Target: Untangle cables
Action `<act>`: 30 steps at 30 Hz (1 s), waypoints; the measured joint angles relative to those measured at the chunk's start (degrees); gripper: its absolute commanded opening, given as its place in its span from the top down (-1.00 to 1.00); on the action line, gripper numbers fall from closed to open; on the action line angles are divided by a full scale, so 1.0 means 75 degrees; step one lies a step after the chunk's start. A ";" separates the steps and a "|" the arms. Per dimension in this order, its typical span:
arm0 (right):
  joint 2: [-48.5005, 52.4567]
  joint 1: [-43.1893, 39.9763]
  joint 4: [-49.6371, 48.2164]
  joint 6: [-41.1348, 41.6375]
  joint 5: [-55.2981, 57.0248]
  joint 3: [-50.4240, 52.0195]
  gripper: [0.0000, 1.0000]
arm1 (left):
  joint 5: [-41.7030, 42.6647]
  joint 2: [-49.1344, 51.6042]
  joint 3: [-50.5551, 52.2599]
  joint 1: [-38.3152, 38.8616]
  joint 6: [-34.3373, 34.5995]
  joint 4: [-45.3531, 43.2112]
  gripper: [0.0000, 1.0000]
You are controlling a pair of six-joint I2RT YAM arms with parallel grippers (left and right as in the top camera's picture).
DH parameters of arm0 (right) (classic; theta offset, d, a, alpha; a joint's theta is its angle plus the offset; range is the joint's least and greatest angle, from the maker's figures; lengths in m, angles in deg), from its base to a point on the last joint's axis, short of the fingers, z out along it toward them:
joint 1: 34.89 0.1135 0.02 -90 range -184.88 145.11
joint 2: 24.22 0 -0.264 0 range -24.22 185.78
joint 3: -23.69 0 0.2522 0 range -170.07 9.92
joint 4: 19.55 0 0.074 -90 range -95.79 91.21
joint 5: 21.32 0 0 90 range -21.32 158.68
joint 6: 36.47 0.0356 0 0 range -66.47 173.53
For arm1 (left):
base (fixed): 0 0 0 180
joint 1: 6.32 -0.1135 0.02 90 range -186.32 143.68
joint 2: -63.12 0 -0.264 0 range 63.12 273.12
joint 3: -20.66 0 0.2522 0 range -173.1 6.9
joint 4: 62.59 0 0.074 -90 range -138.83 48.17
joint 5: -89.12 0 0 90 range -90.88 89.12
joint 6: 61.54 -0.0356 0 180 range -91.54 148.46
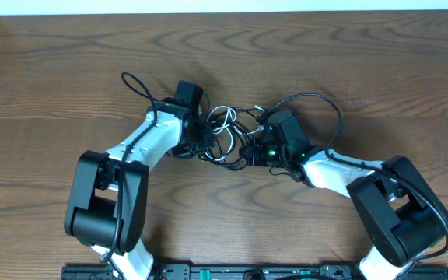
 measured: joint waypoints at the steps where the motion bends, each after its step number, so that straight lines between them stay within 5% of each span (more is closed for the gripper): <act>1: 0.0000 0.0000 0.0000 0.0000 0.0000 0.0000 0.98 | 0.0058 -0.0015 -0.0006 -0.0020 0.0006 -0.0003 0.85; 6: 0.0000 0.0000 0.0000 0.0000 -0.0003 0.0000 0.90 | 0.0216 -0.0181 -0.0012 -0.0152 0.0041 -0.0015 0.85; 8: 0.0000 0.0000 0.0000 -0.0015 -0.0012 0.0000 0.52 | 0.0268 -0.0198 -0.0012 -0.0233 0.0166 -0.0026 0.85; 10: 0.0000 0.0000 -0.0023 -0.0041 -0.0055 0.0000 -0.16 | 0.0312 -0.0198 -0.0012 -0.0338 0.0335 -0.0026 0.85; 13: 0.0006 0.0000 -0.0335 -0.0038 -0.0309 -0.0006 -0.52 | 0.0405 -0.0198 -0.0012 -0.0501 0.0527 -0.0052 0.85; 22: 0.0020 0.0015 -0.1469 0.0096 -0.1209 -0.0041 -0.49 | 0.1142 -0.0198 -0.0015 -0.0685 0.0769 -0.0149 0.87; 27: 0.0020 0.0015 -0.1457 0.0455 -0.0968 -0.0041 -0.35 | 0.1609 -0.0198 -0.0015 -0.0685 0.0988 -0.0280 0.85; 30: 0.0020 0.0015 -0.1416 0.0603 -0.0720 -0.0041 -0.08 | 0.1801 -0.0198 -0.0015 -0.0685 0.1166 -0.0405 0.85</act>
